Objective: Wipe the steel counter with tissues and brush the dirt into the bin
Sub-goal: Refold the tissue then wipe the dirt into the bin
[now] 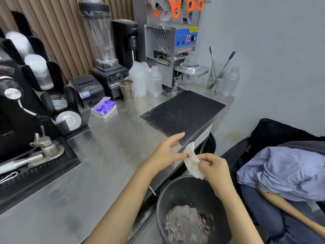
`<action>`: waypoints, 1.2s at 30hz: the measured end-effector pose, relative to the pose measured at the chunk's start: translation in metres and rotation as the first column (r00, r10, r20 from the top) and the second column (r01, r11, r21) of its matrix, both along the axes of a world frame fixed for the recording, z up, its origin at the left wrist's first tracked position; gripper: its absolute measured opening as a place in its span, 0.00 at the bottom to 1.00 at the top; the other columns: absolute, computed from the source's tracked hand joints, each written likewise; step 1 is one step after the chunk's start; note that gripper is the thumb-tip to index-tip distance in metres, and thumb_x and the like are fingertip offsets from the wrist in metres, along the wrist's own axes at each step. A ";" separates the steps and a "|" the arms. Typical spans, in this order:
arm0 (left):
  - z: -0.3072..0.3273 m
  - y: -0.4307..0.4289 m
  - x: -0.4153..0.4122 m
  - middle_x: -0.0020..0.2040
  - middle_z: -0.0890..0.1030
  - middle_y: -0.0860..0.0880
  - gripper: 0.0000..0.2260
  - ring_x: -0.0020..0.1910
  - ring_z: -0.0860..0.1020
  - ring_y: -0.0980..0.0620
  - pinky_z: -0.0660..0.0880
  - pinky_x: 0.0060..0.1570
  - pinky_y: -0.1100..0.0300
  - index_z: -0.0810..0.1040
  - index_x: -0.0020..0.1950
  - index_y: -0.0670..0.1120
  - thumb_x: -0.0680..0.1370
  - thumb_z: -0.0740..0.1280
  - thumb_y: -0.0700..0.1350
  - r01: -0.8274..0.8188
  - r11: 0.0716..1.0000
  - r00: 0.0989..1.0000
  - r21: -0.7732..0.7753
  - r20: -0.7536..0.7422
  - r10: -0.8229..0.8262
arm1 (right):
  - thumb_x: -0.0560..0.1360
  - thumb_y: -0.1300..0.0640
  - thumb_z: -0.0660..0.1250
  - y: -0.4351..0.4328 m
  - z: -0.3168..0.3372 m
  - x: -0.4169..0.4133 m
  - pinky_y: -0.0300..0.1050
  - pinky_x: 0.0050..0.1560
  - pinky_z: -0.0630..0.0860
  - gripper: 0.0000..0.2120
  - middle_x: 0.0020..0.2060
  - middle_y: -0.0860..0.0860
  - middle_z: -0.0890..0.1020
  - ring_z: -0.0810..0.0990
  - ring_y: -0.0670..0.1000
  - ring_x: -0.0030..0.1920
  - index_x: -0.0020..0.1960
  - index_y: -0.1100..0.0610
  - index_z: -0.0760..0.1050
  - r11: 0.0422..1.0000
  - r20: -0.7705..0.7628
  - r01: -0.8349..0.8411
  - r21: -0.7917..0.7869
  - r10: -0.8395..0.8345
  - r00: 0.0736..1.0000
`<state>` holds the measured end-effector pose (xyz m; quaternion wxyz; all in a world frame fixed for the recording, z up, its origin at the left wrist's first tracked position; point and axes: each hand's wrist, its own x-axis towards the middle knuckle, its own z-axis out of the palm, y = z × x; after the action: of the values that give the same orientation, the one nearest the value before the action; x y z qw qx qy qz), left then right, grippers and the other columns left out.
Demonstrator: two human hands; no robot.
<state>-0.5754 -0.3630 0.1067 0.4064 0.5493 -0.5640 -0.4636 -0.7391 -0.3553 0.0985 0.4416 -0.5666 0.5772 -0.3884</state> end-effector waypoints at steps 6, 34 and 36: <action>0.016 0.012 0.005 0.42 0.82 0.52 0.15 0.42 0.80 0.58 0.76 0.46 0.67 0.76 0.54 0.47 0.72 0.68 0.31 0.021 0.998 0.978 0.055 -0.209 -0.009 | 0.72 0.69 0.62 0.002 0.021 -0.003 0.35 0.28 0.70 0.13 0.32 0.55 0.81 0.74 0.48 0.30 0.39 0.57 0.81 1.000 0.125 -0.005 0.020 0.003 0.992; 0.032 0.244 0.142 0.40 0.81 0.44 0.07 0.39 0.77 0.51 0.73 0.37 0.58 0.79 0.45 0.43 0.77 0.62 0.35 -0.912 0.376 0.407 -0.166 -0.249 0.879 | 0.67 0.68 0.72 0.113 0.036 0.232 0.46 0.43 0.77 0.13 0.41 0.54 0.83 0.81 0.52 0.41 0.50 0.57 0.80 0.629 0.361 -0.773 0.079 0.705 0.611; 0.031 0.264 0.151 0.33 0.77 0.46 0.07 0.31 0.74 0.54 0.69 0.28 0.64 0.77 0.42 0.42 0.77 0.62 0.35 -0.933 0.327 0.356 -0.149 -0.264 0.896 | 0.67 0.67 0.72 0.133 0.036 0.251 0.42 0.38 0.74 0.07 0.36 0.53 0.82 0.79 0.52 0.37 0.41 0.57 0.81 0.619 0.349 -0.780 0.085 0.715 0.606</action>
<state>-0.4239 -0.0990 0.1377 0.7047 0.6766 -0.1853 -0.1060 -0.4880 -0.2225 0.1343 0.7028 -0.6405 0.2563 -0.1735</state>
